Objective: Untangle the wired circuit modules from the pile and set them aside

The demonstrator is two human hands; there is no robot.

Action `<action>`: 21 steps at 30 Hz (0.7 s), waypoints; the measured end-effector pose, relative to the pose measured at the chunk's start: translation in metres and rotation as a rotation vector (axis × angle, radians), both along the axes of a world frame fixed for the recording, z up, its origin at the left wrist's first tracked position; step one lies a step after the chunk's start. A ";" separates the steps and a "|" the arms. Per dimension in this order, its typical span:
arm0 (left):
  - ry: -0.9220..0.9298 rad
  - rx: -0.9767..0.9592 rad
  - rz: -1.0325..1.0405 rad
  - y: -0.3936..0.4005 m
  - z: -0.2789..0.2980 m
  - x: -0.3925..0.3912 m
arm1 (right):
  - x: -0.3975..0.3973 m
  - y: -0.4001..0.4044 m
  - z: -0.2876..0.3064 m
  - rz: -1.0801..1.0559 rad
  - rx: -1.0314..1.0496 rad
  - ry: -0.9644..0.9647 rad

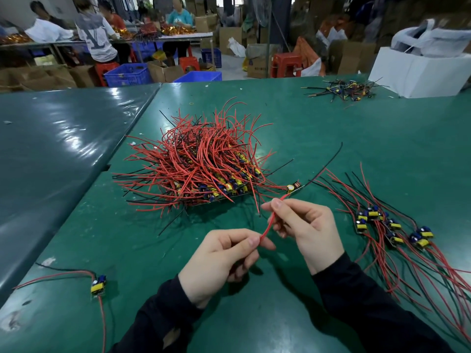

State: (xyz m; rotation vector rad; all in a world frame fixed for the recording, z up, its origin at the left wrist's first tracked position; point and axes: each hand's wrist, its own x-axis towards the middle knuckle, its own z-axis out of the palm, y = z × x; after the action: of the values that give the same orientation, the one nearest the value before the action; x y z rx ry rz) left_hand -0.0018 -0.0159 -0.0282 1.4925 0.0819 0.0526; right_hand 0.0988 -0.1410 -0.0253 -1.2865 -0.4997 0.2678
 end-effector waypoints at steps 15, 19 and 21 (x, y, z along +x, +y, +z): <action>-0.169 0.431 0.232 -0.003 -0.012 0.004 | 0.003 -0.001 -0.001 -0.122 -0.020 0.075; 0.009 0.206 0.342 -0.001 -0.016 0.008 | -0.011 0.002 -0.002 -0.107 -0.022 -0.043; 0.030 0.051 0.374 -0.001 -0.013 0.008 | -0.020 0.003 -0.001 -0.068 -0.026 -0.123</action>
State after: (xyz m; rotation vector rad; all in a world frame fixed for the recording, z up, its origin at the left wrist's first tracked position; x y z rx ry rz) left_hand 0.0063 -0.0170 -0.0415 1.5125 0.3858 0.3359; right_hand 0.0783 -0.1376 -0.0264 -1.3483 -0.5570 0.1393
